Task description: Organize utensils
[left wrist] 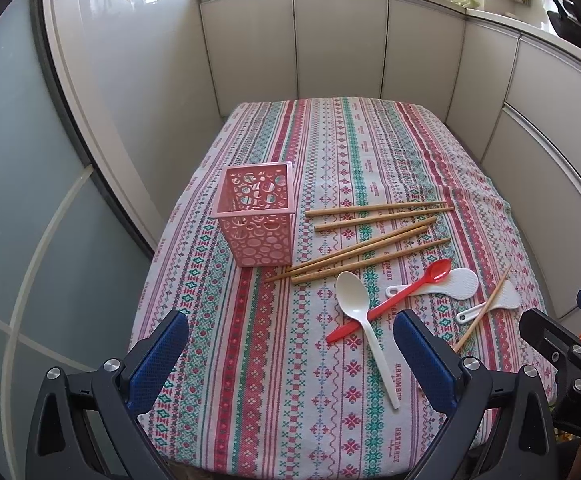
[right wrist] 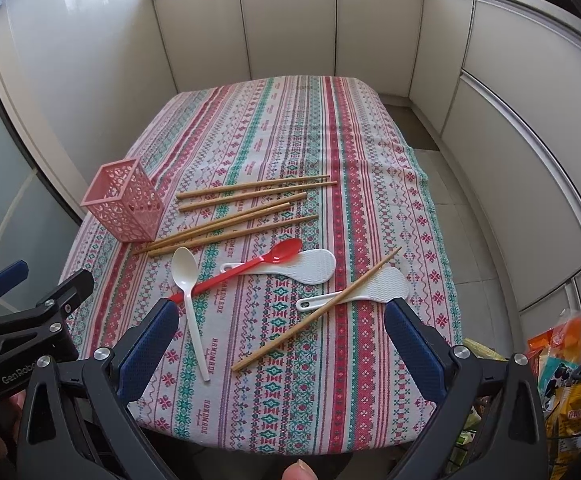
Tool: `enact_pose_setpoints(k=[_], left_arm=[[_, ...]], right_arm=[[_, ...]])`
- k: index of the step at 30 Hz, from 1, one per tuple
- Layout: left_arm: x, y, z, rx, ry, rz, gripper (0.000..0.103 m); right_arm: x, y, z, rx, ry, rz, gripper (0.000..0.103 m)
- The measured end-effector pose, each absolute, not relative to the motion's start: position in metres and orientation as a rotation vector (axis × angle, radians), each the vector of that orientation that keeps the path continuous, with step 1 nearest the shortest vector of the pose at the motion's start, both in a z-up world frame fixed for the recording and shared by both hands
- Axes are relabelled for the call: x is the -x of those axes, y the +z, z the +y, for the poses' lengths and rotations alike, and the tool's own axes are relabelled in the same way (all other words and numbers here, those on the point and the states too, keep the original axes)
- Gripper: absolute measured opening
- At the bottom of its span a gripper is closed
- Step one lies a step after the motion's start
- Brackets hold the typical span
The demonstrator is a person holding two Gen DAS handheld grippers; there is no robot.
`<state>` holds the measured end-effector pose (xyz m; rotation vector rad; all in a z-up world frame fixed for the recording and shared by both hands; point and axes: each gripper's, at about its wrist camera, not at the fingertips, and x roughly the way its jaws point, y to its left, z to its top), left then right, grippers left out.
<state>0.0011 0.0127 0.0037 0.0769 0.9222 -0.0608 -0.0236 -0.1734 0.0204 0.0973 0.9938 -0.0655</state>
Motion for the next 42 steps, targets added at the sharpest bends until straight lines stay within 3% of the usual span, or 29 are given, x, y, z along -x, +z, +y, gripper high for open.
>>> enact_pose_setpoints(k=[42], left_arm=[[-0.003, 0.012, 0.025, -0.045, -0.054, 0.9, 0.103]], right_arm=[[0.023, 0.024, -0.169, -0.096, -0.056, 0.981, 0.103]])
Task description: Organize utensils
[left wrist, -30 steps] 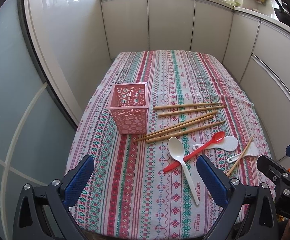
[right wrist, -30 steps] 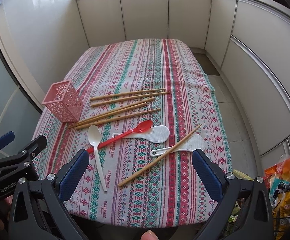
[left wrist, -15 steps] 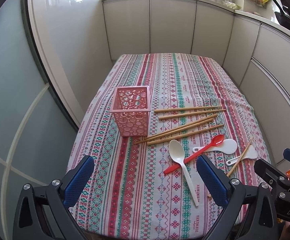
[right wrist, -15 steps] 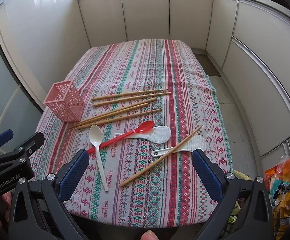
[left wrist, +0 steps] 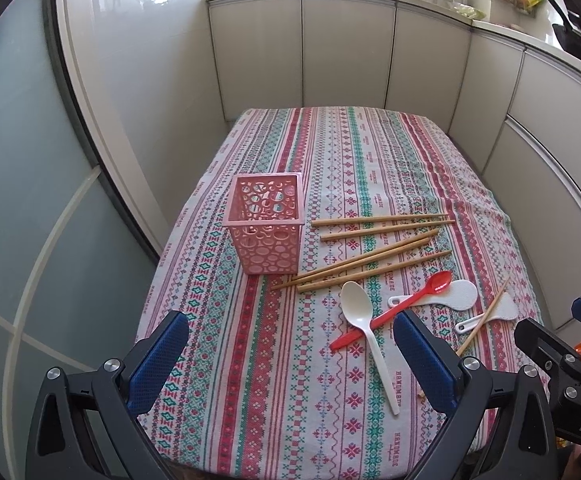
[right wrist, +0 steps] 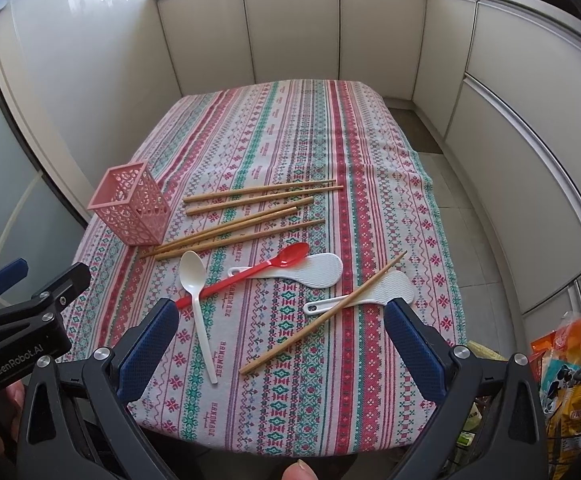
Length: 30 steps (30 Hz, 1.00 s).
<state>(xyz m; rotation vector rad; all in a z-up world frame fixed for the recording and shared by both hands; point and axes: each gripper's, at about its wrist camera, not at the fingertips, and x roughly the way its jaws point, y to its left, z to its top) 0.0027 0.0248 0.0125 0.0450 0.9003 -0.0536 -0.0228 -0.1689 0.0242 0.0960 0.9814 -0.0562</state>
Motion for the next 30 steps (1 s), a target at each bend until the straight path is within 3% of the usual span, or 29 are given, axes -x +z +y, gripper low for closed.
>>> enact_pose_setpoints(k=[21, 30], left_arm=[[-0.029, 0.02, 0.013, -0.124, -0.14, 0.829, 0.103], [-0.069, 0.023, -0.02, -0.169, -0.298, 0.955, 0.103]], right_arm=[[-0.004, 0.027, -0.192, -0.138, -0.1, 1.013, 0.103], [-0.047, 0.028, -0.24, -0.263, -0.164, 1.121, 0.103]])
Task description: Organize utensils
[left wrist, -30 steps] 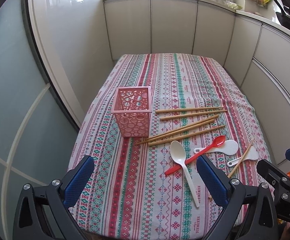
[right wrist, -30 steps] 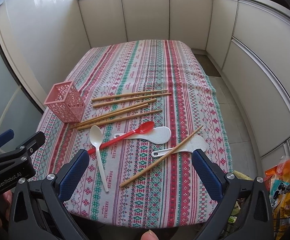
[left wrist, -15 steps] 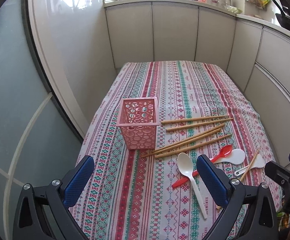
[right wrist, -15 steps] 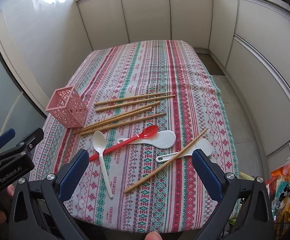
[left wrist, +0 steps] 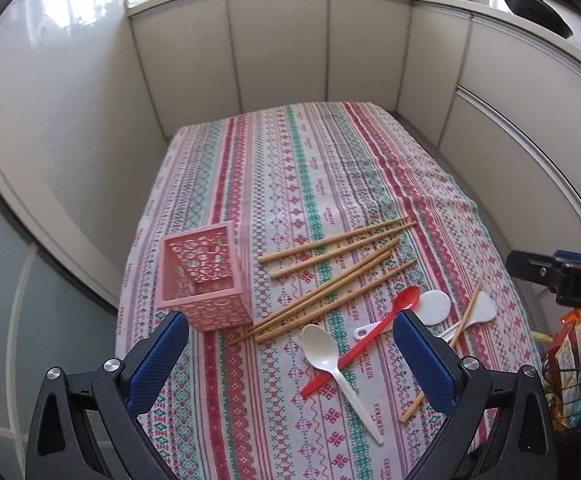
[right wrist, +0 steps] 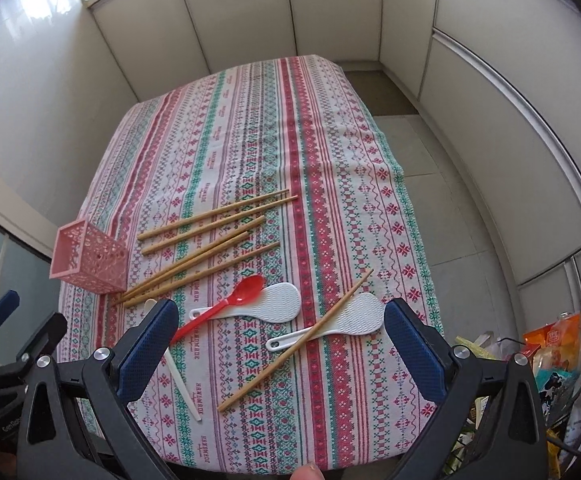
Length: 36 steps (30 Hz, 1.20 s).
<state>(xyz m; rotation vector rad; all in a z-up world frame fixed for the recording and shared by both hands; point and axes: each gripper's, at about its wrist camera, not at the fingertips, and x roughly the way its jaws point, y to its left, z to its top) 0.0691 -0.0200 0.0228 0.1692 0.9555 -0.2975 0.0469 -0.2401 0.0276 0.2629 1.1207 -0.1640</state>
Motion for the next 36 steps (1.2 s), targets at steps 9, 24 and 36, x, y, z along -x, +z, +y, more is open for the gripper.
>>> enact_pose_setpoints(k=[9, 24, 36], left_arm=[[-0.131, -0.014, -0.088, -0.203, -0.464, 1.126, 0.084], [-0.232, -0.091, -0.199, -0.392, -0.653, 1.253, 0.027], [-0.249, -0.126, -0.235, -0.578, -0.641, 1.28, 0.022]], right_arm=[[-0.073, -0.034, -0.303, -0.492, -0.169, 1.243, 0.091], [-0.095, -0.077, -0.346, -0.738, -0.118, 1.293, 0.073], [-0.101, -0.074, -0.357, -0.792, -0.107, 1.252, 0.073]])
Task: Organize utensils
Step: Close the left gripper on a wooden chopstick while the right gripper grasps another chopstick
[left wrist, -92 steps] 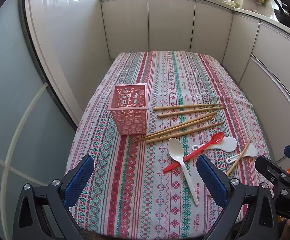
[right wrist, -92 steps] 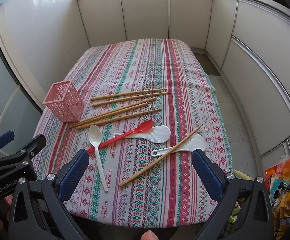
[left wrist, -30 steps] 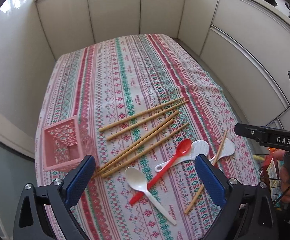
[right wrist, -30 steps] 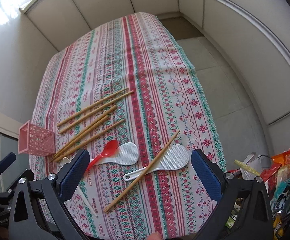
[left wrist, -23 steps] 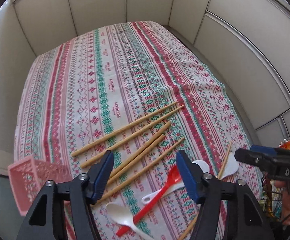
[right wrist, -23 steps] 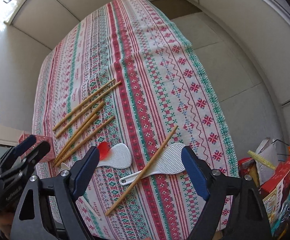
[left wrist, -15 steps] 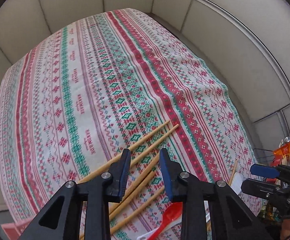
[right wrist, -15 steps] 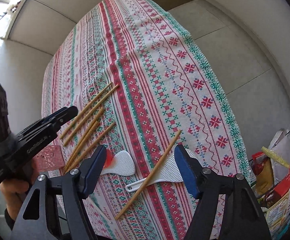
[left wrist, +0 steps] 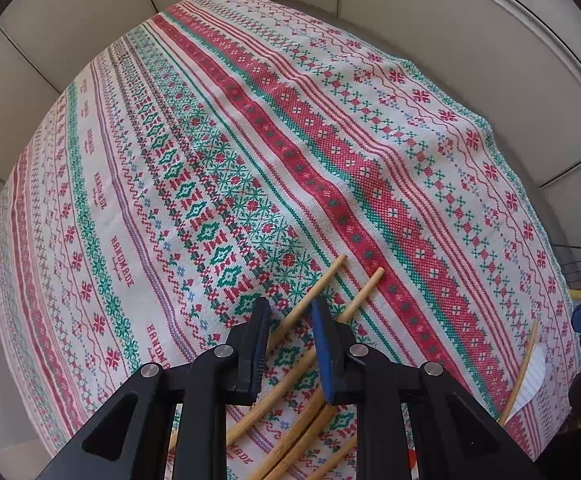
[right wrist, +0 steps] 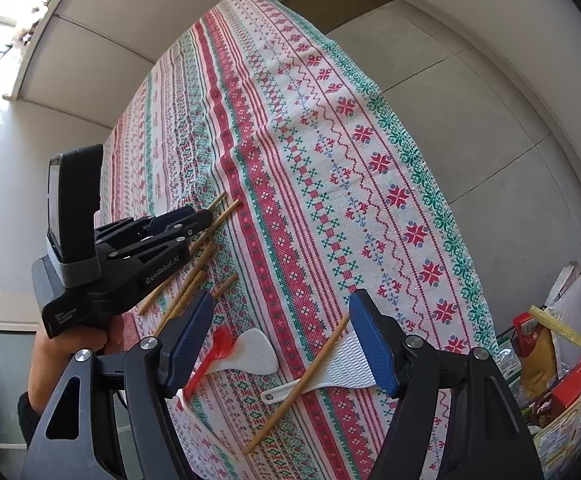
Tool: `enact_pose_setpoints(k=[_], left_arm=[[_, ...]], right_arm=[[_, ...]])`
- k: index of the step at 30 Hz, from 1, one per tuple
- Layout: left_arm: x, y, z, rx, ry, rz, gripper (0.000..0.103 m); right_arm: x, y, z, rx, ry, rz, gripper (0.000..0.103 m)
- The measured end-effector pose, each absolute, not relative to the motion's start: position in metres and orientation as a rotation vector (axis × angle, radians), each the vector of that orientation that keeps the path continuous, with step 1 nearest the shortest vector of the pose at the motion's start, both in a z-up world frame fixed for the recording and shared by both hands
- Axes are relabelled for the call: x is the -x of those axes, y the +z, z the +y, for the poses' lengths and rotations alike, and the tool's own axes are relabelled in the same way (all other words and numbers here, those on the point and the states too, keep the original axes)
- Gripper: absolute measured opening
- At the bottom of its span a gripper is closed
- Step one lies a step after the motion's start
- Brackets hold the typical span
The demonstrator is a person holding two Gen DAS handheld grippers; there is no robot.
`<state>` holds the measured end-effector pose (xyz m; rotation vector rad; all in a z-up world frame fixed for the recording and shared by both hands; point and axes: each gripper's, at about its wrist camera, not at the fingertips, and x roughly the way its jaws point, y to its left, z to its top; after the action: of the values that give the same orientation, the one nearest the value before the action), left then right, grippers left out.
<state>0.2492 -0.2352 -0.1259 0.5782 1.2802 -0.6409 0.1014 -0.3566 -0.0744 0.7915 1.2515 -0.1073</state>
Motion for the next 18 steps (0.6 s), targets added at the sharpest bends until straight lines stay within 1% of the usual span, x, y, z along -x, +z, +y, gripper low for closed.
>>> enact_pose_setpoints(k=[2, 5, 7, 9, 12, 16, 18], left_arm=[[-0.253, -0.127, -0.238, -0.557, -0.634, 1.281, 0.022], [-0.257, -0.128, -0.239, -0.508, -0.615, 1.281, 0.019], [-0.262, -0.128, -0.236, -0.451, -0.583, 1.296, 0.015], [-0.267, -0.128, -0.231, -0.374, -0.537, 1.323, 0.012], [-0.269, -0.126, -0.217, -0.281, -0.481, 1.362, 0.01], [-0.265, -0.125, -0.204, -0.229, -0.433, 1.367, 0.005], [-0.259, -0.119, -0.187, -0.158, -0.424, 1.366, 0.005]], right_arm=[[-0.1, -0.076, -0.36, -0.804, -0.115, 1.251, 0.073], [-0.099, -0.076, -0.364, -0.818, -0.126, 1.245, 0.073], [-0.098, -0.076, -0.366, -0.828, -0.127, 1.239, 0.073], [-0.098, -0.076, -0.366, -0.835, -0.122, 1.236, 0.073], [-0.098, -0.075, -0.363, -0.835, -0.109, 1.236, 0.073], [-0.099, -0.076, -0.361, -0.84, -0.103, 1.237, 0.073], [-0.1, -0.079, -0.361, -0.852, -0.1, 1.241, 0.073]])
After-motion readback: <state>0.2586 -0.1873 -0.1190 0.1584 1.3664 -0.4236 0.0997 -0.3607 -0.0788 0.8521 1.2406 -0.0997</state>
